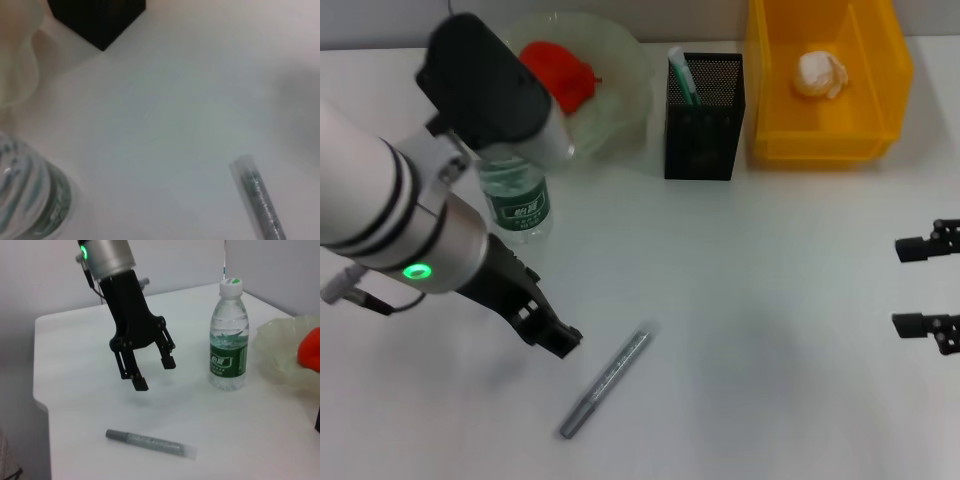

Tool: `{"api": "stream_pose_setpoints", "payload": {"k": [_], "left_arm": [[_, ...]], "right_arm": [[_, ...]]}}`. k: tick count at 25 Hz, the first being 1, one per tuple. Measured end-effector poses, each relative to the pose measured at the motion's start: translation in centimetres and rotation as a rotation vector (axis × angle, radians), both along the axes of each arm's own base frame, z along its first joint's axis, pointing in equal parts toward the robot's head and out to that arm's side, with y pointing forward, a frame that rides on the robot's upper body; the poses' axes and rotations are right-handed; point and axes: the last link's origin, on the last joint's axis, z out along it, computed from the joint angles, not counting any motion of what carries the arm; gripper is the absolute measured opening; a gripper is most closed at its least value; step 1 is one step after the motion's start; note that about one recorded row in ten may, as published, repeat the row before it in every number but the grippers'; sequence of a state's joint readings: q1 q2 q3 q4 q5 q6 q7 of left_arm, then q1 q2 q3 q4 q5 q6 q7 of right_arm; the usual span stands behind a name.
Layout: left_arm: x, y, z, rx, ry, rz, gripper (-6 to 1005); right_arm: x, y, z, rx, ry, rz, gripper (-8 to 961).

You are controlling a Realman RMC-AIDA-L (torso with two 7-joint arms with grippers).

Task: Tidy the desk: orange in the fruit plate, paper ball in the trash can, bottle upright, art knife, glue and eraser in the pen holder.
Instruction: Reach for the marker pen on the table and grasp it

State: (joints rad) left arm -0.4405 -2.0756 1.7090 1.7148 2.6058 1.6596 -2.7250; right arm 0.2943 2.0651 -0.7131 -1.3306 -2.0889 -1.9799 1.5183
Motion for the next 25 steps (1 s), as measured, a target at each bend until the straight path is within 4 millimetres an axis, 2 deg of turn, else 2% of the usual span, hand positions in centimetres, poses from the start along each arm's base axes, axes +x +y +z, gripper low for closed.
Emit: {"api": "stream_pose_setpoints", "payload": {"k": [4,7,8,12,19,25], "left_arm": [[0.0,-0.8,-1.6,-0.003,0.025,-0.017,814],[0.1,-1.0,-2.0,-0.007,0.028,-0.022,814],[0.4,-1.5,-2.8,-0.026,0.032,-0.036,814],[0.3,-1.7,-3.5,-0.045,0.035,-0.040,814],[0.1,-1.9,-4.1,-0.080,0.025,-0.022,814],[-0.1,-2.0,-4.2,-0.078,0.034,0.017,814]], "right_arm": [[0.5,-0.7,0.0,-0.006,-0.009,-0.008,768],[0.6,-0.9,0.0,-0.006,-0.005,-0.011,767],[0.6,-0.8,0.1,0.000,0.000,-0.016,767],[0.0,0.4,1.0,-0.004,0.012,-0.072,766],[-2.5,3.3,2.3,-0.125,-0.061,-0.134,766],[-3.4,4.6,2.0,-0.147,-0.098,-0.139,767]]}}
